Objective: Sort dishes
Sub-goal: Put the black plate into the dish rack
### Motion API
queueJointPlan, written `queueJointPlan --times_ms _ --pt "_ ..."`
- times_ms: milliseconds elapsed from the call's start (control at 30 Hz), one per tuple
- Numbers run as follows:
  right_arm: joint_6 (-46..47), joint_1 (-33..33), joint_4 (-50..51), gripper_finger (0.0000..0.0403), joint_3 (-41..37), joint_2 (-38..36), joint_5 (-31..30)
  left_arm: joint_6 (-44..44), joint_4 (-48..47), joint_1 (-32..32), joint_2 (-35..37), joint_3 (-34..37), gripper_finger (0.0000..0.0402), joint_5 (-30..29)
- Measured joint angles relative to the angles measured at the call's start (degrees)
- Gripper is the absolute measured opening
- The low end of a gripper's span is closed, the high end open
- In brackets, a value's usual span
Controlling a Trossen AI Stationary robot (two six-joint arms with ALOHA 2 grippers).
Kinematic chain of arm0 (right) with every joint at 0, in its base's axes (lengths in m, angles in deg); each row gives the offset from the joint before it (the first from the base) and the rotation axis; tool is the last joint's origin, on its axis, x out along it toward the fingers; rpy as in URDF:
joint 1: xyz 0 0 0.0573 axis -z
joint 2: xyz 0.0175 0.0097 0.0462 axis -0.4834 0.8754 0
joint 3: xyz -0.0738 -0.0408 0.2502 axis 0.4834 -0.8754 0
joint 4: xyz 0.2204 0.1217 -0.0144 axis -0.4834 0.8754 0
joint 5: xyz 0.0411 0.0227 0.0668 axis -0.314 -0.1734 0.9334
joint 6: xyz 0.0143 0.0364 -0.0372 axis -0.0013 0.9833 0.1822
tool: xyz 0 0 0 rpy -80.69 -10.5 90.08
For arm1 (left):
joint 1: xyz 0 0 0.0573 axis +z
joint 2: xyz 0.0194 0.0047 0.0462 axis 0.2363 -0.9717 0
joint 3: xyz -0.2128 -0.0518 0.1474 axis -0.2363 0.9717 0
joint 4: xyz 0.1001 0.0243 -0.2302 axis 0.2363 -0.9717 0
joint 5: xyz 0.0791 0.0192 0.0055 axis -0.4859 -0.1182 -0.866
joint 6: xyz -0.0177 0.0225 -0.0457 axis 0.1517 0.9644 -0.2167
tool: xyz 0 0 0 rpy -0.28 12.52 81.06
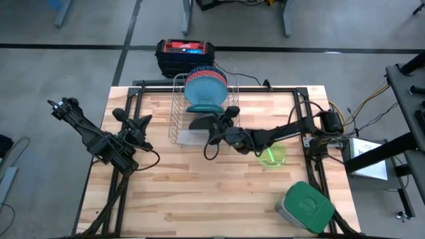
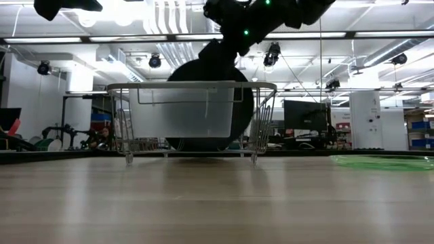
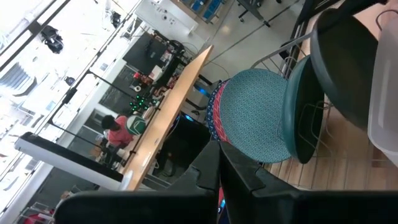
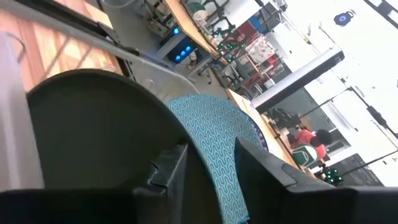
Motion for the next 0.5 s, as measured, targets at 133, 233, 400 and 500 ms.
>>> queueJointPlan --times_ms 133,233,400,500 --pt "0.05 -0.97 0.22 0.0139 1.23 0.0 0.0 0.0 -0.02 0.0 0.0 0.02 0.0 0.0" --pt "0.04 -1.41 0.65 0.0148 2.21 0.0 0.02 0.01 -0.01 -0.02 0.0 0.02 0.0 0.02" --pt "1.85 -1.65 2.43 0.0159 2.87 0.0 0.02 0.05 -0.02 -0.02 0.0 0.05 0.0 0.44" --pt "8.32 -1.53 6.7 0.0163 3.77 -0.12 0.2 0.11 -0.01 -0.01 0.01 0.3 0.0 0.45"
